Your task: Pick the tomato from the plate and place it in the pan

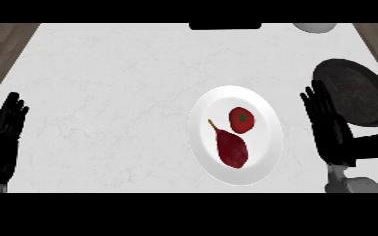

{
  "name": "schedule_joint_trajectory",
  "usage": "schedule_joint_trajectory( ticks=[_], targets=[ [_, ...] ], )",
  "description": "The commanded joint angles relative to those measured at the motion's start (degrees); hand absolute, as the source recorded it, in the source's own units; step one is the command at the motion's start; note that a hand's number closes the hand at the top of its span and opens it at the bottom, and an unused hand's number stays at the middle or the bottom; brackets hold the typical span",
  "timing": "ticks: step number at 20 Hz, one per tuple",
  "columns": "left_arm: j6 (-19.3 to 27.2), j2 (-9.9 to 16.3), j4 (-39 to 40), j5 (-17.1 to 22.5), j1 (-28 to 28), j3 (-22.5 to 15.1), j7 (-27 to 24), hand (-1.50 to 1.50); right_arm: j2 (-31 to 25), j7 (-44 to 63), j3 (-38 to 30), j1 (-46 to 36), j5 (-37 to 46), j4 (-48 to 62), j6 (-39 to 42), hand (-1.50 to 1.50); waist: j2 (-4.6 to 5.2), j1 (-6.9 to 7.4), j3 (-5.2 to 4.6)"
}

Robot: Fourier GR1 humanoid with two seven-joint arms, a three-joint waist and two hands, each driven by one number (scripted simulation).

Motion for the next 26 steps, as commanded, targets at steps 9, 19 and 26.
schedule_joint_trajectory(
  ticks=[9, 19, 26],
  targets=[
    [-2.5, -5.5, -2.2, 1.0, -14.1, -5.7, 5.7, 0.00, -10.5, -13.8, 13.1, -17.3, 11.3, 4.7, 31.9, -1.50, 2.25, 0.21, -0.98],
    [-1.0, -8.7, 0.9, -1.8, -19.3, -7.6, 9.4, 0.00, -26.4, -30.8, 4.7, -29.8, 22.0, 19.0, 39.1, -1.50, 1.47, 0.77, -1.30],
    [-1.8, -8.2, 1.3, -2.5, -20.6, -6.3, 11.1, 0.00, -31.1, -25.3, 9.4, -40.8, 29.8, 19.4, 44.5, -1.50, 1.37, 1.17, -1.36]
  ],
)
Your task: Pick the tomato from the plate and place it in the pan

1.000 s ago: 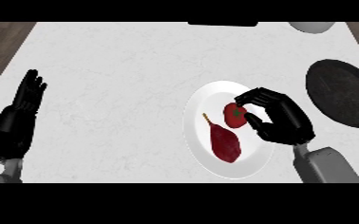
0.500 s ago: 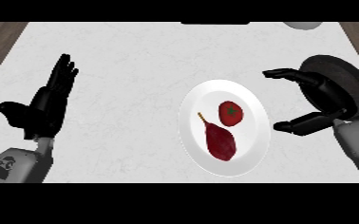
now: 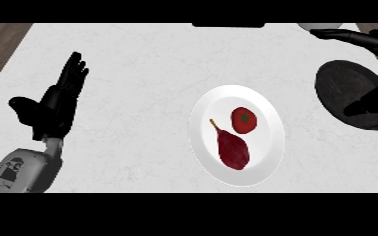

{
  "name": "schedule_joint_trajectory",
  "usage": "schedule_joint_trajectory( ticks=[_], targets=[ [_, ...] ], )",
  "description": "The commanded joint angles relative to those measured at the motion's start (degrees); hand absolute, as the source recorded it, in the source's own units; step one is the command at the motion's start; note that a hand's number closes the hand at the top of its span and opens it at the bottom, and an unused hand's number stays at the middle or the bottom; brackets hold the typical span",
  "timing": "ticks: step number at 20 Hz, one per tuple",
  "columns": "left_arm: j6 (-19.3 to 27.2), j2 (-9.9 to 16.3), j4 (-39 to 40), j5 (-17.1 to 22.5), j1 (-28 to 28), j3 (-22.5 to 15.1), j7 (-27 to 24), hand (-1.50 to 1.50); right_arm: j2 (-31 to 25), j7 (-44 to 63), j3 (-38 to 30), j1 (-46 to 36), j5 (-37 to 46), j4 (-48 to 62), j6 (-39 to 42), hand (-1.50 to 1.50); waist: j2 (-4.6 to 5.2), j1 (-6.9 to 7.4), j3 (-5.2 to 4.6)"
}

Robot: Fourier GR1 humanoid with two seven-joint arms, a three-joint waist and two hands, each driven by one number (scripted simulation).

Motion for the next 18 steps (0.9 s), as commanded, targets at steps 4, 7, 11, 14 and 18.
schedule_joint_trajectory(
  ticks=[4, 7, 11, 14, 18],
  targets=[
    [-2.3, -1.3, 2.3, -1.3, 0.8, 1.3, -1.5, 0.00, 2.0, 5.1, 0.6, -11.9, 3.8, 1.1, 7.0, -1.50, -0.17, -0.23, -0.05],
    [-3.8, -0.7, 1.8, -0.6, -2.3, 3.5, 1.8, 0.00, 6.6, 3.1, 1.7, -11.3, 9.6, 2.1, 1.5, -1.50, -0.13, -0.31, -0.01],
    [-3.1, -3.2, 5.7, -3.4, -1.6, 4.0, -1.7, 0.00, 9.4, 12.4, 1.1, -10.6, 6.5, -6.6, 6.0, -1.50, -0.39, -1.22, -0.05],
    [-4.0, -3.1, 5.7, -3.1, -3.8, 4.7, 0.4, 0.00, 11.0, 12.6, 2.5, -8.2, 5.8, -8.5, 9.1, -1.50, -0.35, -1.37, -0.04],
    [-1.9, -5.4, 2.9, -5.9, -2.3, 2.9, 2.4, 0.00, 9.3, 15.2, -0.1, -5.9, 2.1, -15.3, 14.5, -1.50, -0.45, -1.65, -0.03]
  ],
)
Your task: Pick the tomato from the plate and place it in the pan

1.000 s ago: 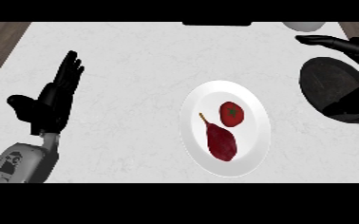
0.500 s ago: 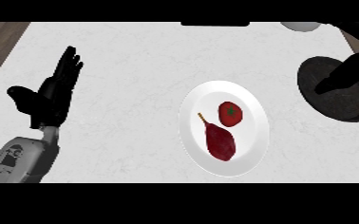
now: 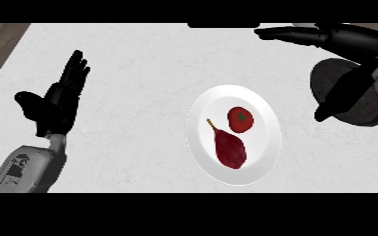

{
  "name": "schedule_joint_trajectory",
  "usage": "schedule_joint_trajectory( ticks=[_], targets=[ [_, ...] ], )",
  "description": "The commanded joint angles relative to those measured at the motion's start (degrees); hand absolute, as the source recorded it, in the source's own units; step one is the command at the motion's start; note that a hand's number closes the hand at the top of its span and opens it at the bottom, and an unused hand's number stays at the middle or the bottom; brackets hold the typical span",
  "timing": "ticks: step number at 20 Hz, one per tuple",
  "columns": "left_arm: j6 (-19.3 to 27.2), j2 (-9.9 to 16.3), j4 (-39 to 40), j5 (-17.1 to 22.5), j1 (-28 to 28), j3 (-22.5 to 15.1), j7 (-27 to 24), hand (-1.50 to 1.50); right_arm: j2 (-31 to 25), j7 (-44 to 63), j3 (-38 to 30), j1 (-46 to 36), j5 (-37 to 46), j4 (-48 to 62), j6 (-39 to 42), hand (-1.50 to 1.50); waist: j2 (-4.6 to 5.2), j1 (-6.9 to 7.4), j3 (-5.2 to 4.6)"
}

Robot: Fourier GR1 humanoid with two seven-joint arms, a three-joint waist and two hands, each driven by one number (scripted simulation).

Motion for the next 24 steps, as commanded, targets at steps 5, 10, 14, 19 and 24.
schedule_joint_trajectory(
  ticks=[5, 10, 14, 19, 24],
  targets=[
    [-0.8, -1.7, -2.3, -2.4, 1.6, 1.5, 1.3, 0.00, 3.5, 9.3, -0.4, 4.9, 3.3, -9.7, 3.3, -1.50, -0.01, -0.05, 0.00],
    [-3.5, -1.7, -2.6, -2.8, 2.2, 3.5, 1.5, 0.00, 6.7, 14.4, -2.0, 6.6, 5.9, -11.3, 4.2, -1.50, 0.04, 0.15, 0.00],
    [-2.5, -4.1, 0.0, -5.3, 2.0, 3.1, -1.0, 0.00, 9.9, 13.2, 0.7, 9.6, 13.4, -9.8, -0.5, -1.50, 0.13, 0.09, 0.01],
    [-3.8, -3.8, -5.5, -5.3, 3.5, 4.5, 2.9, 0.00, 10.8, 8.8, 0.4, 5.7, 18.4, -2.1, 3.0, -1.50, 0.14, 0.57, 0.02],
    [-6.4, -3.9, -7.2, -5.3, 3.7, 5.6, 4.1, 0.00, 12.3, 3.9, 0.6, 5.3, 22.3, 1.6, 4.1, -1.50, 0.11, 0.49, 0.02]
  ],
)
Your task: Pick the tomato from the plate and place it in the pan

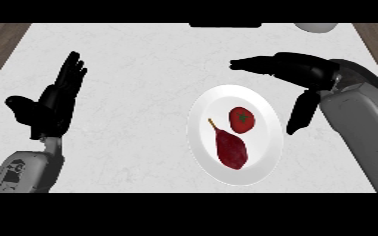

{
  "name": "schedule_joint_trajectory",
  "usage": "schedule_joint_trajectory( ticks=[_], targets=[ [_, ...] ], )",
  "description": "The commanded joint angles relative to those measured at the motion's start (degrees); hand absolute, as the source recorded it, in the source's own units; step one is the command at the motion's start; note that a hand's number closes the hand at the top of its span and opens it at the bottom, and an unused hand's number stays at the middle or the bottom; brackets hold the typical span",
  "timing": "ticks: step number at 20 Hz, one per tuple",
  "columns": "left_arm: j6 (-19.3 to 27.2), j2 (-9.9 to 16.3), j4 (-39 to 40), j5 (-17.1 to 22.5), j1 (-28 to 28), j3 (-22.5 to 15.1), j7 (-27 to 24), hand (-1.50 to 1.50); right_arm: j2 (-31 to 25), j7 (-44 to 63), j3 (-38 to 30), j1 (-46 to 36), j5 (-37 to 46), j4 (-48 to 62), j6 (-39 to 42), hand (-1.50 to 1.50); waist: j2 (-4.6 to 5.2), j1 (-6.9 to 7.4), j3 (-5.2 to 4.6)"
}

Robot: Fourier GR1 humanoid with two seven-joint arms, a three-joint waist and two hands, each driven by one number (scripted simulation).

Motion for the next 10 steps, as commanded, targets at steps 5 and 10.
schedule_joint_trajectory(
  ticks=[5, 10],
  targets=[
    [-0.5, -2.8, 3.1, -2.5, -1.0, 2.1, -1.3, 0.00, 2.1, -5.5, 2.5, 1.8, 9.1, 2.2, -0.2, -1.50, 0.00, -0.29, 0.00],
    [-3.6, -1.7, -1.8, -2.2, 1.1, 3.4, 0.7, 0.00, 4.5, -4.8, 1.9, 1.0, 12.1, 1.7, 0.5, -1.50, -0.06, -0.06, 0.00]
  ],
)
